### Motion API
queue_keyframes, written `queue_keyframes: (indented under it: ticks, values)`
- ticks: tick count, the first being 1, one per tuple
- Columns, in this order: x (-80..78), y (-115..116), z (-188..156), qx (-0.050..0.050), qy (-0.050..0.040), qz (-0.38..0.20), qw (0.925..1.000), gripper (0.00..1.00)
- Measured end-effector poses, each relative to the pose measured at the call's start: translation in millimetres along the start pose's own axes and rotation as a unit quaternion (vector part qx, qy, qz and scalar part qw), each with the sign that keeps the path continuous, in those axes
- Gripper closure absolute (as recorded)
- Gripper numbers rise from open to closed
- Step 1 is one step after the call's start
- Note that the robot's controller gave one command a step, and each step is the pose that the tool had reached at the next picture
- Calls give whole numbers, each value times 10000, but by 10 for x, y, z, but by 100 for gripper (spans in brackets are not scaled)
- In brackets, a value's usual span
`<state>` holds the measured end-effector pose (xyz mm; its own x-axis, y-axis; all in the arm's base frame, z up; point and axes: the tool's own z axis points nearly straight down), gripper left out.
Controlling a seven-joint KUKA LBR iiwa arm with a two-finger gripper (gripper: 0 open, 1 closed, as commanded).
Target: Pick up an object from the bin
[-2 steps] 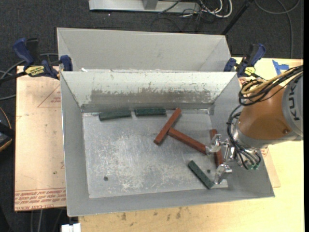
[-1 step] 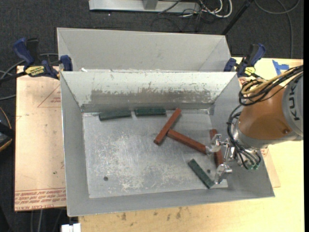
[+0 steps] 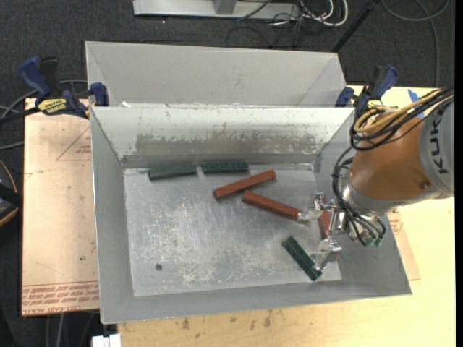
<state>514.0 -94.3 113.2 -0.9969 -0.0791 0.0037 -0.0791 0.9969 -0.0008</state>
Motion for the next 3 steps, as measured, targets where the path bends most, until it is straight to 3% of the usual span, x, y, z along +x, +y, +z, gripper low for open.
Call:
queue_keyframes:
  ticks: [1, 2, 3]
  values:
    - [-24, 176, -242, -8, -51, -97, 9999, 0]
    - [216, 240, 368, 6, -105, 117, 9999, 100]
    - [216, 240, 368, 7, -105, 116, 9999, 100]
